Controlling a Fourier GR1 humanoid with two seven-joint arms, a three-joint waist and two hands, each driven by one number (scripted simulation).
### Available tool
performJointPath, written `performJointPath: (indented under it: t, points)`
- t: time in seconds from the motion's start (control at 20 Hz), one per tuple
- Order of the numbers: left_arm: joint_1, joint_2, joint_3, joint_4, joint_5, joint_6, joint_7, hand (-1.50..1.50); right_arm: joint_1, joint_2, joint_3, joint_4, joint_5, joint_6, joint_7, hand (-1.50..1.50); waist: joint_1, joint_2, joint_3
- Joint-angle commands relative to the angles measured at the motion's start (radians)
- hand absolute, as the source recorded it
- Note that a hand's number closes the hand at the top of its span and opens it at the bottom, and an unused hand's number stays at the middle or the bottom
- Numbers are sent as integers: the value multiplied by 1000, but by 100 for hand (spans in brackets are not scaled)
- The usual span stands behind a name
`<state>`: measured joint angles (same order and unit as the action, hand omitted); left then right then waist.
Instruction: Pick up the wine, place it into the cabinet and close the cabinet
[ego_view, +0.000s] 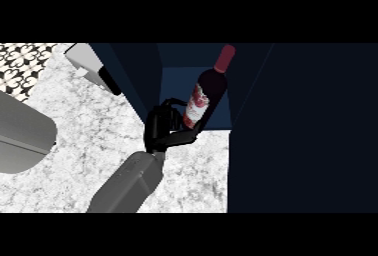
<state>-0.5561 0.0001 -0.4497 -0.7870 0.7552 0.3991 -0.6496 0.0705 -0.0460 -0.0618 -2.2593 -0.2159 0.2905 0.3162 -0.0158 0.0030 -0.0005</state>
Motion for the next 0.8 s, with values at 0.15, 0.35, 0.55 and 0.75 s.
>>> performJointPath:
  t: [0.15, 0.35, 0.55, 0.75]
  points:
    - [-87, 0, 20, 203, 83, -137, -74, 150, -70, -34, -48, -24, -75, -25, 80, -150, -2, 1, 0]
    - [-124, 0, -64, 179, 165, -56, -74, 150, 1, -13, -9, -45, -53, 2, 44, -150, -9, 0, 0]
    - [-207, 0, -81, 221, 231, -40, -69, 150, 32, -13, -28, 48, -59, 58, -50, -150, -24, 4, 0]
    - [-278, 0, -23, 311, 250, -107, -59, 150, 56, -19, -53, 16, -76, 54, -39, -150, -21, 4, 0]
